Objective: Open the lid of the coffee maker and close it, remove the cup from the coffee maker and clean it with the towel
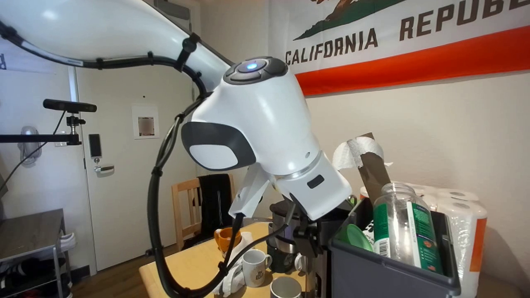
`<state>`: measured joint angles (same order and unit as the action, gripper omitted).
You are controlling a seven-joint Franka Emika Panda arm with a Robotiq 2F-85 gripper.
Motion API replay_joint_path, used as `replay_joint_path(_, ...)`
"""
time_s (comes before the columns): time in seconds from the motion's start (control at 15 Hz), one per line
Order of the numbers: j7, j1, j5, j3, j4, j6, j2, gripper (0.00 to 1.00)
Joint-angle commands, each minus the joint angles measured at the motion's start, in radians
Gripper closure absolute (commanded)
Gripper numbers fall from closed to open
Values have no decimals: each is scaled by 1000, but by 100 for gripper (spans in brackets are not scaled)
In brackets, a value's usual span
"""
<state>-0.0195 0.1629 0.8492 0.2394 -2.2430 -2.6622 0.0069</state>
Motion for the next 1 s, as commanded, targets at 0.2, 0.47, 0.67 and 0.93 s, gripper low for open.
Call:
replay_joint_path(0.2,32,-7,60,-6,22,6,-15,0)
replay_joint_path(0.47,29,-2,101,0,21,6,-24,0)
replay_joint_path(0.67,31,-1,126,6,21,-2,-37,0)
replay_joint_path(0.93,34,-2,153,11,26,-6,-43,0)
